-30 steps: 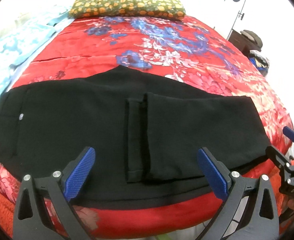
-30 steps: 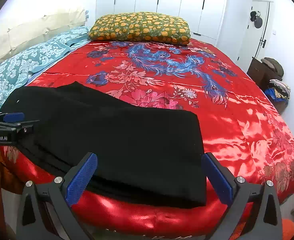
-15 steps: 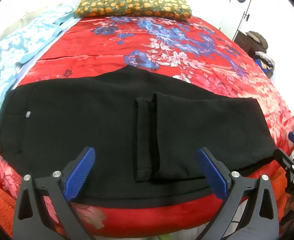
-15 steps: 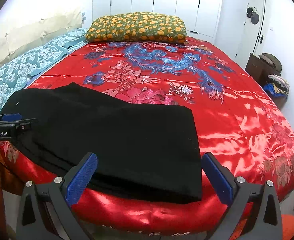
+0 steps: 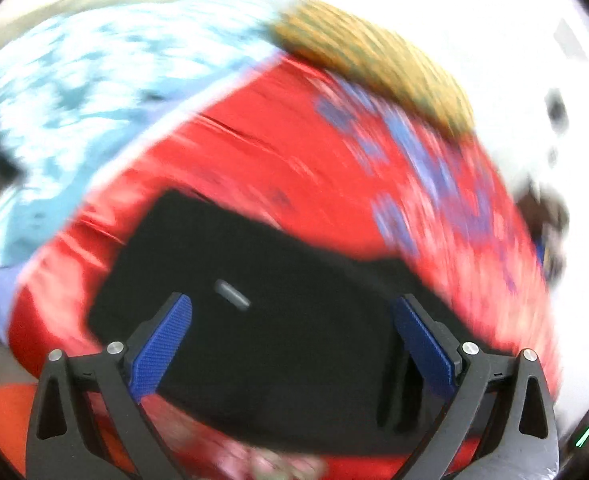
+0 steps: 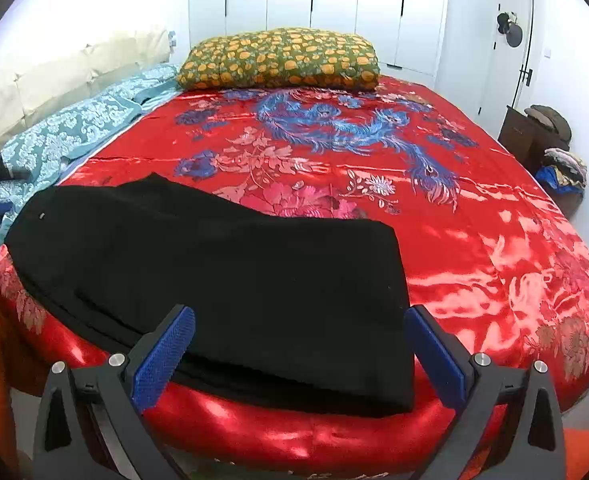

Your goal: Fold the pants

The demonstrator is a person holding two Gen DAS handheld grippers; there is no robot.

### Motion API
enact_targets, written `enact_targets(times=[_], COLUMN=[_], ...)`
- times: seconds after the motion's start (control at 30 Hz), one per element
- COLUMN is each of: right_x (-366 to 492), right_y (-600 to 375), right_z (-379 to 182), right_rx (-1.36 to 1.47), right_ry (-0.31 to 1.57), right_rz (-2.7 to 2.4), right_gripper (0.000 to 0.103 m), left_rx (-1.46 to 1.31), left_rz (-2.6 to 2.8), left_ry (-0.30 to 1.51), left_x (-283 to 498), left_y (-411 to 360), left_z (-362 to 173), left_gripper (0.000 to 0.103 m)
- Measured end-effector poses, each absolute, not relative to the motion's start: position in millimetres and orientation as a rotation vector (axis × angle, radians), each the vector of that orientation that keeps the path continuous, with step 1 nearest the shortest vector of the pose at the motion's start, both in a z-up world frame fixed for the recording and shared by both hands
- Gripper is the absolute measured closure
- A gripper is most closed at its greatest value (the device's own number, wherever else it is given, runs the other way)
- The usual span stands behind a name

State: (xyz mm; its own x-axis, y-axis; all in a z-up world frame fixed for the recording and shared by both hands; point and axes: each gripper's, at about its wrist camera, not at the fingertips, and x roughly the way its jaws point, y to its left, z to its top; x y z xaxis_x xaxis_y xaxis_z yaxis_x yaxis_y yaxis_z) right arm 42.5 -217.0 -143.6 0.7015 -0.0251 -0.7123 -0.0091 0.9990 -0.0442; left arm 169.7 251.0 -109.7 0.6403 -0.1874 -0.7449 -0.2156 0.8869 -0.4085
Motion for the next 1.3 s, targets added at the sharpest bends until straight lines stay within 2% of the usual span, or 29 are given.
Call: enact_targets(times=[0.1, 0.17, 0.5, 0.77, 0.8, 0.83, 0.87, 0.9, 0.97, 1.07, 1.3], right_x=[43.0, 44.3, 46.2, 46.2, 47.2, 47.8, 48.0, 48.1, 47.9, 47.3, 42.1], right_y=[-217.1, -217.7, -216.6, -220.1, -221.3, -221.2, -221.1, -220.5, -219.0, -218.7, -232.7], right_z=[-148.5, -152.4, -153.5, -155.6, -157.0, -158.1, -158.5, -158.5, -158.0, -156.4, -147.2], right_rx=[-0.033, -0.026, -0.027, -0.023, -0.019, -0.017, -0.015, -0.014, -0.018, -0.02, 0.031], right_ry=[0.806, 0.817, 0.831, 0.838, 0.843, 0.847, 0.848, 0.847, 0.842, 0.831, 0.79], right_rz=[0.01, 0.015, 0.015, -0.001, -0.002, -0.002, -0.001, 0.002, 0.012, 0.02, 0.006], right_gripper=[0.0, 0.0, 0.0, 0.0, 0.0, 0.0, 0.0, 0.0, 0.0, 0.0, 0.0], left_rx=[-0.601, -0.603, -0.391, -0.471, -0.461, -0.463, -0.491, -0.494, -0.503, -0.617, -0.94], left_rz=[0.061, 0.018, -0.079, -0.11, -0.115, -0.135, -0.167, -0.131, -0.086, -0.044, -0.131], left_ry=[0.908, 1.007, 1.355, 1.376, 1.378, 1.373, 1.368, 1.36, 1.347, 1.316, 1.211], left_x=[182.6, 196.3, 243.3, 242.1, 240.0, 240.3, 242.1, 240.2, 235.0, 225.1, 195.0], left_y=[324.8, 352.2, 323.0, 326.7, 324.2, 321.0, 320.1, 318.4, 316.9, 320.5, 319.3], left_z=[-106.3, -121.4, -219.1, -232.3, -231.6, -228.9, -223.7, -217.9, -210.8, -200.2, -161.7], left_gripper=[0.002, 0.002, 0.002, 0.001, 0.008, 0.023, 0.054, 0.063, 0.076, 0.082, 0.083])
